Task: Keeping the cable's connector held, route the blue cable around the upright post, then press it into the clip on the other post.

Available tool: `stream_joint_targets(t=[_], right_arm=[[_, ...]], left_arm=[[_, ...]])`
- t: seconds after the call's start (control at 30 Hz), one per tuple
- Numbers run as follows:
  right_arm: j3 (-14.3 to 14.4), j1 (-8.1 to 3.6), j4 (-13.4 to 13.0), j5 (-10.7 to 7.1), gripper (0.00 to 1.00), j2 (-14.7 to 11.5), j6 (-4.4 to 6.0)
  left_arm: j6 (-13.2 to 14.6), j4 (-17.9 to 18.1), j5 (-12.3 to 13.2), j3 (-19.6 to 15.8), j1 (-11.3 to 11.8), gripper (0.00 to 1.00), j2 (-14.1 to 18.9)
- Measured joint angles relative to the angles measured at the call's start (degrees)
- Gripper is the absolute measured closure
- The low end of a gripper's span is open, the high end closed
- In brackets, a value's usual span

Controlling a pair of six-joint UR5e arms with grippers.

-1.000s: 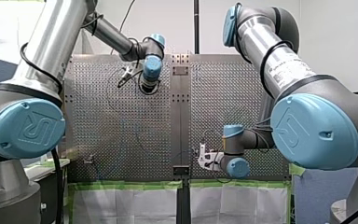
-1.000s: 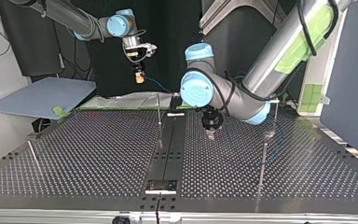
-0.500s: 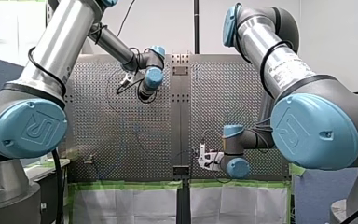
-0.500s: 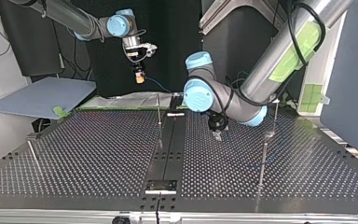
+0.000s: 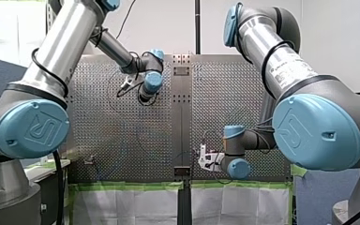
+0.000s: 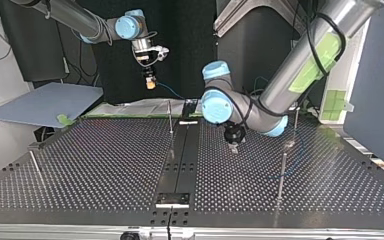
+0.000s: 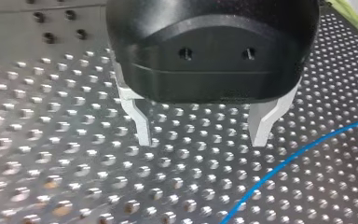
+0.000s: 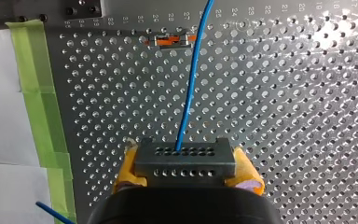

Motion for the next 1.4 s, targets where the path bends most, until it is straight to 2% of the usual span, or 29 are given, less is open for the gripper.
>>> stream_joint_targets(t=[0.27, 0.47, 0.7, 1.03, 1.4], right_arm=[[0.0, 0.01, -0.2, 0.0, 1.0, 0.0, -0.01], [0.0, 0.01, -0.3, 0.0, 1.0, 0.0, 0.02], [0.0, 0.0, -0.5, -0.35, 1.0, 0.0, 0.24], [0.0, -0.01, -0.5, -0.6, 1.0, 0.0, 0.3], [0.0, -0.04, -0.5, -0.59, 1.0, 0.0, 0.29]], left_arm=[[1.0, 0.2, -0.2, 0.0, 2.2, 0.0, -1.1], [1.5, 1.0, -0.2, 0.0, 3.0, 0.0, -1.2], [1.6, 2.1, 0.1, 0.0, 3.3, 0.0, -1.6], [1.8, 2.9, 0.1, 0.0, 3.4, 0.0, -5.8], [1.8, 3.6, -0.1, 0.0, 3.5, 0.0, -8.2]])
